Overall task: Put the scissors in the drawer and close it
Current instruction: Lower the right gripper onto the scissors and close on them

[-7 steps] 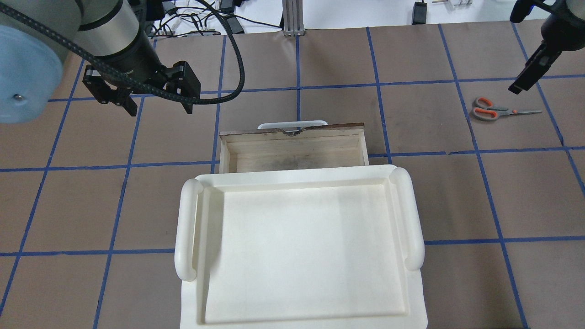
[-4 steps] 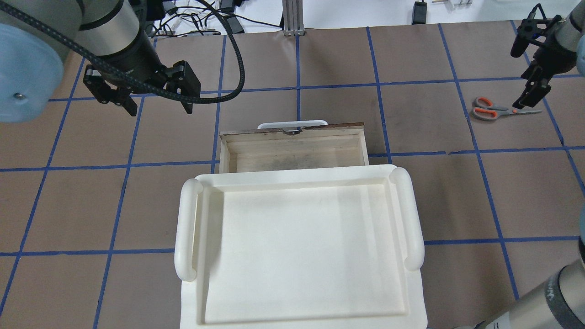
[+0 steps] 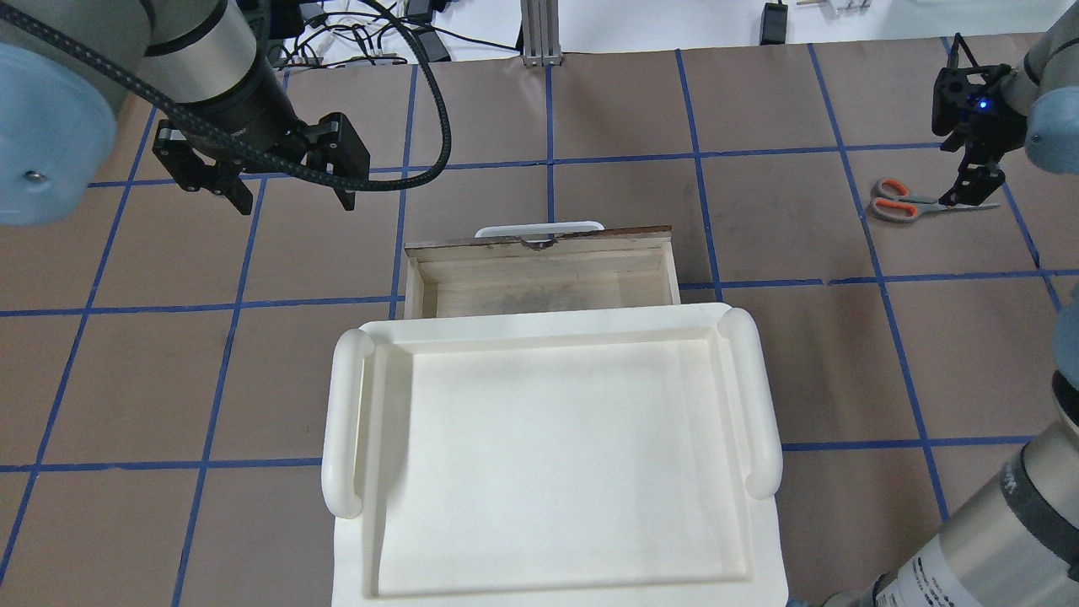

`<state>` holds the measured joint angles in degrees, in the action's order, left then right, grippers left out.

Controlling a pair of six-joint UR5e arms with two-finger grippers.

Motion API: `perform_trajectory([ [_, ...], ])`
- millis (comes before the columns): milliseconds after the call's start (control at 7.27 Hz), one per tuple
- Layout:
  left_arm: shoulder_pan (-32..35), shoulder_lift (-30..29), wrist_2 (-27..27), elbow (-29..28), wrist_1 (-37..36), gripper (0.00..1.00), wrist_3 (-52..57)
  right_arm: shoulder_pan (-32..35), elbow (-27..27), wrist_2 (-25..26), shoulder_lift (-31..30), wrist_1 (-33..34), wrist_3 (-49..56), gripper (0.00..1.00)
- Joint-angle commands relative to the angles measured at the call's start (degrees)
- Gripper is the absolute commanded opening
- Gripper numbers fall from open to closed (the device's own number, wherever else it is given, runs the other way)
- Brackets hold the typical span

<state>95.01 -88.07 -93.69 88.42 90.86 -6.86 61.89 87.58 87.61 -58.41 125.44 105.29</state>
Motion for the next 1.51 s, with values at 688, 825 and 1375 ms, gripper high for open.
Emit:
perform_trajectory([
  [688,0.0,0.0,0.0,0.0,0.19,1.0,0.0,-1.51,-3.21,-1.3,7.78,1.3,5.72,0.97],
  [825,0.0,0.0,0.0,0.0,0.19,1.0,0.0,-1.42,-3.21,-1.3,7.78,0.78,5.54,0.97],
  [1375,0.0,0.0,0.0,0.0,0.19,1.0,0.0,-1.51,-3.21,-0.34,7.78,0.33,5.54,0.73],
])
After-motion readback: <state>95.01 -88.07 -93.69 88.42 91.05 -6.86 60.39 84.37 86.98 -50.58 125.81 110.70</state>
